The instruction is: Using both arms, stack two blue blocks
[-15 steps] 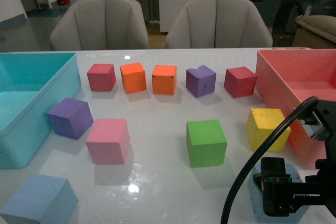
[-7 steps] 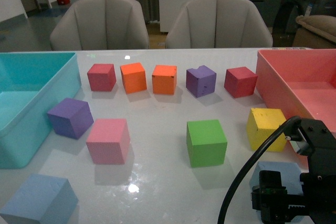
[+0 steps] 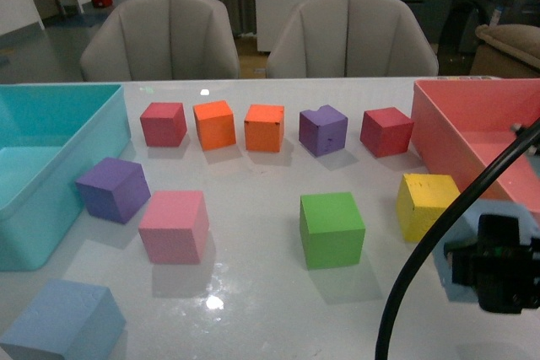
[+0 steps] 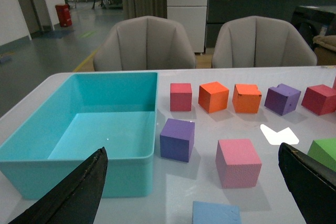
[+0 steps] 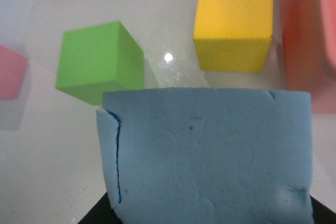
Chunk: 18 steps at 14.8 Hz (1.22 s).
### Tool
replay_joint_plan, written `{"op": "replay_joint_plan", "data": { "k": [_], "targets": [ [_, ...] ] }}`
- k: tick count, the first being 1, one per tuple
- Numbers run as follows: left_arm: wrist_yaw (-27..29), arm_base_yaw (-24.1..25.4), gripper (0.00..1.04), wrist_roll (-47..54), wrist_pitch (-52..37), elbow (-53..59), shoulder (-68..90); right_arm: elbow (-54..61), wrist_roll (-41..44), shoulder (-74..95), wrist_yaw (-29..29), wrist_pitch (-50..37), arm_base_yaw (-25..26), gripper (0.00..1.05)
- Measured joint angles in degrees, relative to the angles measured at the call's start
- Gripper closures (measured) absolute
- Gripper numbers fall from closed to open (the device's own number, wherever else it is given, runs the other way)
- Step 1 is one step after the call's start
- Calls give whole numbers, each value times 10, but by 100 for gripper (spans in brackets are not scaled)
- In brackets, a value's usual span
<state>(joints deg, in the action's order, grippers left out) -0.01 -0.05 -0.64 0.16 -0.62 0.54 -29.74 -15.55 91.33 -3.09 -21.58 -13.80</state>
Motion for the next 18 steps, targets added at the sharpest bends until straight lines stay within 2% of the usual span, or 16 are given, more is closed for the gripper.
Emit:
{"op": "replay_joint_plan", "data": {
  "k": [2, 5, 6, 7, 8, 13, 15, 18],
  "targets": [
    [0, 0, 7, 0, 0, 0, 0, -21, 3, -29, -3, 23, 0, 59],
    [0, 0, 7, 0, 0, 0, 0, -120, 8, 21, -2, 50, -4, 60],
    [0, 0, 7, 0, 0, 0, 0, -192, 8, 83, 3, 74, -17, 60],
    [0, 0, 7, 0, 0, 0, 0, -359, 8, 212, 9, 140, -55, 60],
    [0, 0, 7, 0, 0, 0, 0, -412, 8, 249, 12, 161, -68, 60],
    [0, 0, 7, 0, 0, 0, 0, -617, 5, 398, 17, 252, -115, 60],
    [0, 0, 7, 0, 0, 0, 0, -748, -45, 480, 21, 343, -126, 61],
    [0, 0, 7, 0, 0, 0, 0, -804, -73, 517, 35, 384, -134, 61]
  ]
}}
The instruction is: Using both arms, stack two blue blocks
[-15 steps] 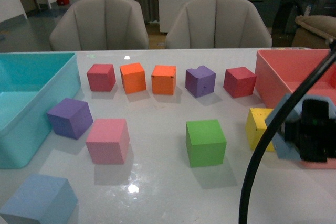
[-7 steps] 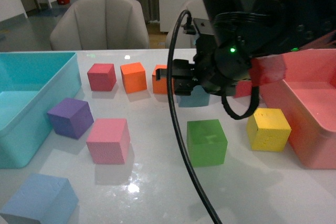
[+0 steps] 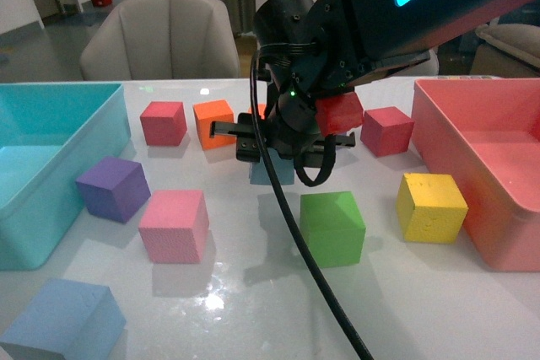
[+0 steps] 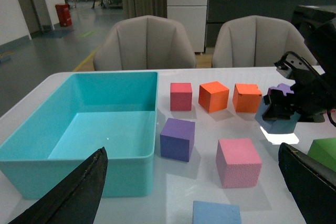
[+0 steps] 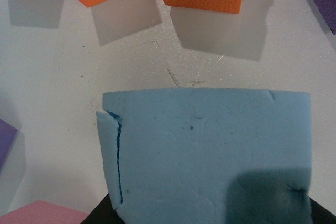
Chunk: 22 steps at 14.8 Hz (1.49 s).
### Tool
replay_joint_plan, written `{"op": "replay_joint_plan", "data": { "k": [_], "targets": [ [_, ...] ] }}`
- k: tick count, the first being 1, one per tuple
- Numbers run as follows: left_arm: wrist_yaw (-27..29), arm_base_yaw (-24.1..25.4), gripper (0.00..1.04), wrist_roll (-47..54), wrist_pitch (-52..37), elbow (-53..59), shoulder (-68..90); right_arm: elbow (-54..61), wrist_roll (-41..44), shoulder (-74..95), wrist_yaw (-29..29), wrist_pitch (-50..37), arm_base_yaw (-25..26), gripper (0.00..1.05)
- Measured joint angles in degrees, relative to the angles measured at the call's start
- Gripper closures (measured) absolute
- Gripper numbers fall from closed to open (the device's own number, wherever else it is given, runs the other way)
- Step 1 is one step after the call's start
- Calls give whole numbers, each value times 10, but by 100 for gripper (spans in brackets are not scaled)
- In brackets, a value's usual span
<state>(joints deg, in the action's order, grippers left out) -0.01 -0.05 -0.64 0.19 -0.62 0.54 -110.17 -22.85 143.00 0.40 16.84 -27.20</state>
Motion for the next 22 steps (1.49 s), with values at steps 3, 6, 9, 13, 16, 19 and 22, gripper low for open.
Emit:
{"op": "replay_joint_plan", "data": {
  "k": [3, 6, 9, 13, 16, 19, 22],
  "targets": [
    [0, 0, 7, 0, 0, 0, 0, -44, -14, 26, 15, 30, -10, 61],
    [0, 0, 7, 0, 0, 0, 0, -56, -21, 50, 62, 34, -18, 61],
    [0, 0, 7, 0, 0, 0, 0, -50, -19, 50, 61, 31, -16, 51],
    [0, 0, 7, 0, 0, 0, 0, -43, -15, 50, 60, 29, -16, 15],
    [0, 0, 7, 0, 0, 0, 0, -43, -12, 50, 59, 25, -16, 7],
    [0, 0, 7, 0, 0, 0, 0, -43, -10, 50, 59, 24, -16, 6],
    [0, 0, 7, 0, 0, 0, 0, -25, -10, 34, 56, 10, -16, 6]
  ]
}}
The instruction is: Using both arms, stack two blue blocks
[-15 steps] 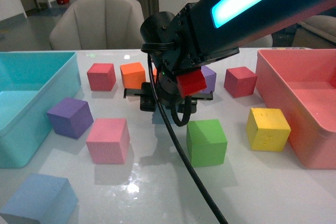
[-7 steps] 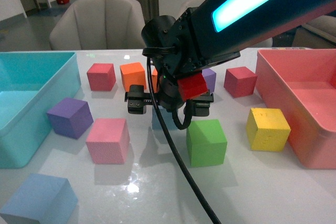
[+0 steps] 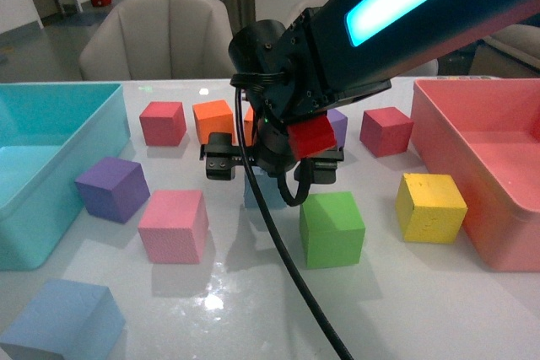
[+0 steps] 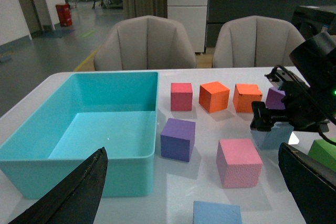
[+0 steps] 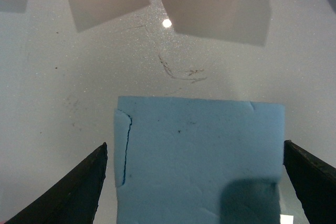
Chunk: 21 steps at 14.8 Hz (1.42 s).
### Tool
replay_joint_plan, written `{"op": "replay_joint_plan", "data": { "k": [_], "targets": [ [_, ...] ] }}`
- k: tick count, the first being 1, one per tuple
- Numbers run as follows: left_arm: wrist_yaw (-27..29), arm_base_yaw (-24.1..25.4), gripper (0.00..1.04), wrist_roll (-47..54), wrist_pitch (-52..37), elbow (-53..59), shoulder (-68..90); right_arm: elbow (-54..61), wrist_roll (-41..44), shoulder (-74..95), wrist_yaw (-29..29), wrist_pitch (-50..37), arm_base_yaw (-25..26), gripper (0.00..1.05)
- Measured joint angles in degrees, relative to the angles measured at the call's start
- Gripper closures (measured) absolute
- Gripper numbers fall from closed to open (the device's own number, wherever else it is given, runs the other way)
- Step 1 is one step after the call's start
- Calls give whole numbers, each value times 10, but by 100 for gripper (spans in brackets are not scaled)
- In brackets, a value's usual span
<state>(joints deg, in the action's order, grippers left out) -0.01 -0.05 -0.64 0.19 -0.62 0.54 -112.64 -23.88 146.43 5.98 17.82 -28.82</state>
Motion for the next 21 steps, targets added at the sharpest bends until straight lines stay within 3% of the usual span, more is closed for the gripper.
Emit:
{"op": "replay_joint_plan", "data": {
  "k": [5, 9, 10, 11, 12, 15, 21],
  "targets": [
    [0, 0, 7, 0, 0, 0, 0, 86, -3, -99, 5, -74, 0, 6],
    [0, 0, 7, 0, 0, 0, 0, 203, 18, -217, 68, -181, 12, 6],
    [0, 0, 7, 0, 0, 0, 0, 272, 66, -229, 131, -365, 19, 15],
    [1, 1, 7, 0, 0, 0, 0, 546, 185, -352, 169, -632, 51, 41],
    [0, 0, 7, 0, 0, 0, 0, 721, 221, -536, 141, -735, 102, 67],
    [0, 0, 7, 0, 0, 0, 0, 923, 236, -724, 86, -701, 139, 103],
    [0, 0, 7, 0, 0, 0, 0, 1048, 235, -897, 14, -659, 215, 103]
  ]
}}
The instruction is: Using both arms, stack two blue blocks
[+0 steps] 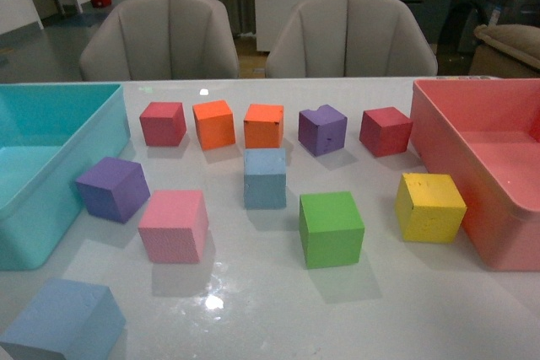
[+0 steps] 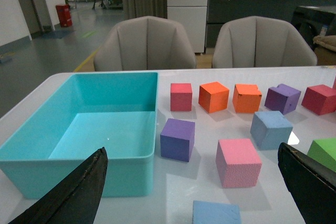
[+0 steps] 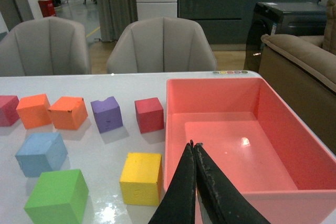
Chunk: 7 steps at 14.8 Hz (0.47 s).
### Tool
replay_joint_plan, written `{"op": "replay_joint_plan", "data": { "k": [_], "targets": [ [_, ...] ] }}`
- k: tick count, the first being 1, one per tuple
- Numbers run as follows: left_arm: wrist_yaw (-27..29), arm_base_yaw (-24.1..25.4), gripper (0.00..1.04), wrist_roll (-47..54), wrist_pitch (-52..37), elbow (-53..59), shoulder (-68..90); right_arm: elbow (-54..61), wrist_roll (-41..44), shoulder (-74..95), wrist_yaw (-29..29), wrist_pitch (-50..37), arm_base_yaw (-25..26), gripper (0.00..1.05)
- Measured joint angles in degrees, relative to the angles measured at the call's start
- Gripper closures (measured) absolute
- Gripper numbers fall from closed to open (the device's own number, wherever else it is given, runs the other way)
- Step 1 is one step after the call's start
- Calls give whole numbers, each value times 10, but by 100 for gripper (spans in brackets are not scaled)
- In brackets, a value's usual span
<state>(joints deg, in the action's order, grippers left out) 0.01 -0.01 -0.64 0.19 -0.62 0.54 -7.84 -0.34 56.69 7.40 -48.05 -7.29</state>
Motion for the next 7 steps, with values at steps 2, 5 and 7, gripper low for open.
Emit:
{"op": "replay_joint_plan", "data": {
  "k": [2, 5, 7],
  "targets": [
    [0, 0, 7, 0, 0, 0, 0, 21, 0, -57, -14, 31, 16, 103],
    [0, 0, 7, 0, 0, 0, 0, 54, 0, -89, -66, 21, 58, 103],
    [0, 0, 7, 0, 0, 0, 0, 61, 0, -97, -68, 38, 71, 103]
  ]
}}
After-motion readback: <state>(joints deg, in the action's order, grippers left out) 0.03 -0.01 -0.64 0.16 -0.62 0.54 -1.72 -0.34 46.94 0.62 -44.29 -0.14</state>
